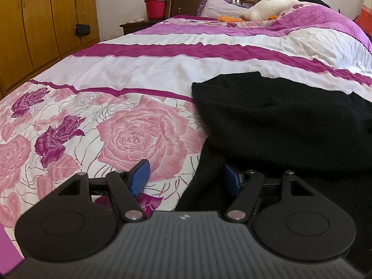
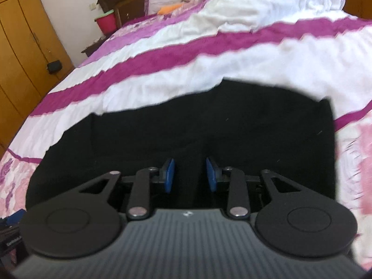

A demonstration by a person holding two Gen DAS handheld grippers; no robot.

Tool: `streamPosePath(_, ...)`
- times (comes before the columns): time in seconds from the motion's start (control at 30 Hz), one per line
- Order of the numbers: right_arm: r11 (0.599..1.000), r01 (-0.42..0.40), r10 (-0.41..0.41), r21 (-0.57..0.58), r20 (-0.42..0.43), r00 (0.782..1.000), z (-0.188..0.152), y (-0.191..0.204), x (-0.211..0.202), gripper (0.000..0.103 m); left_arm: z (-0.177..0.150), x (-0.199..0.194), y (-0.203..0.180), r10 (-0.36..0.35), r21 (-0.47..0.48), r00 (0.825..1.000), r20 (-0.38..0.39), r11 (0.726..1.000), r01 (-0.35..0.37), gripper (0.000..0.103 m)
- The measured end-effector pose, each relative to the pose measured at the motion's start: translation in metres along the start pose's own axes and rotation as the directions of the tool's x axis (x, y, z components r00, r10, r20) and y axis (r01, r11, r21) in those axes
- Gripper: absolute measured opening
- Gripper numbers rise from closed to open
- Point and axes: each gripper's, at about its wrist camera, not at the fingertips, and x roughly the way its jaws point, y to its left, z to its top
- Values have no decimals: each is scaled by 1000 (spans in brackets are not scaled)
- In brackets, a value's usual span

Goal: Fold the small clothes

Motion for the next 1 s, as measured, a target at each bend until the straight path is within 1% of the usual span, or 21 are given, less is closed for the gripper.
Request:
streamPosePath(0.03,1000,-2,2,-22,4,1000,0,4,-1,15,0,1,0,2,-2,1000,2,1000,-2,73)
streamPosePath(0.07,999,-15,15,-43,11,1000,0,8,-3,11,-1,1,0,3,-4,1000,3,1000,-3,73)
streamPosePath(0.1,998,-20,21,-54,29,999,1,12,-8,11,-1,1,0,6,-9,1000,5,1000,-6,73)
streamPosePath(0.17,995,-26,40,-99,142,989,3,22,-33,10,-2,2,0,10,-12,1000,8,1000,-10,73)
streamPosePath(0.2,993,-15,41,-118,218,975,5,26,-49,10,-2,2,0,14,-12,1000,9,1000,-14,73)
streamPosePath(0.23,992,-2,40,-128,291,956,5,29,-66,10,-2,3,0,16,-12,1000,9,1000,-16,73)
streamPosePath(0.3,991,39,11,-127,372,928,5,30,-87,10,-2,4,0,21,-12,1000,8,1000,-21,73)
streamPosePath(0.33,990,58,-6,-127,381,924,5,28,-90,10,-2,5,-1,25,-10,1000,7,1000,-25,73)
streamPosePath(0.4,986,107,-56,-127,350,935,4,22,-83,10,-3,6,-2,32,-4,999,7,999,-32,74)
streamPosePath(0.43,984,129,-87,-120,302,949,2,16,-71,10,-3,7,-3,35,1,999,8,999,-35,74)
streamPosePath(0.5,985,143,-122,-98,196,973,-2,4,-49,11,-3,7,-3,35,8,999,8,999,-35,74)
streamPosePath(0.53,984,162,-152,-71,135,979,-7,-3,-35,13,-3,7,-2,32,8,999,6,999,-32,74)
streamPosePath(0.57,984,170,-165,-49,94,982,-12,-9,-26,13,-2,6,-1,28,6,1000,2,1000,-28,74)
streamPosePath(0.6,986,163,-161,-23,87,983,-17,-15,-23,14,0,4,0,21,3,1000,-4,1000,-21,74)
streamPosePath(0.63,989,148,-148,8,109,983,-23,-19,-23,13,2,3,3,11,-1,1000,-9,1000,-11,74)
streamPosePath(0.73,991,135,-136,17,122,983,-24,-20,-28,14,13,-7,16,-33,-53,999,-19,998,32,74)
streamPosePath(0.83,992,117,-122,49,128,984,-23,-22,-36,15,29,-17,27,-78,-91,997,-1,993,78,74)
streamPosePath(0.93,992,95,-106,77,154,982,-24,-26,-49,15,45,-20,26,-127,-75,992,4,989,127,74)
streamPosePath(1.0,993,90,-101,77,157,982,-25,-27,-51,15,53,-19,22,-140,-71,990,-13,988,139,74)
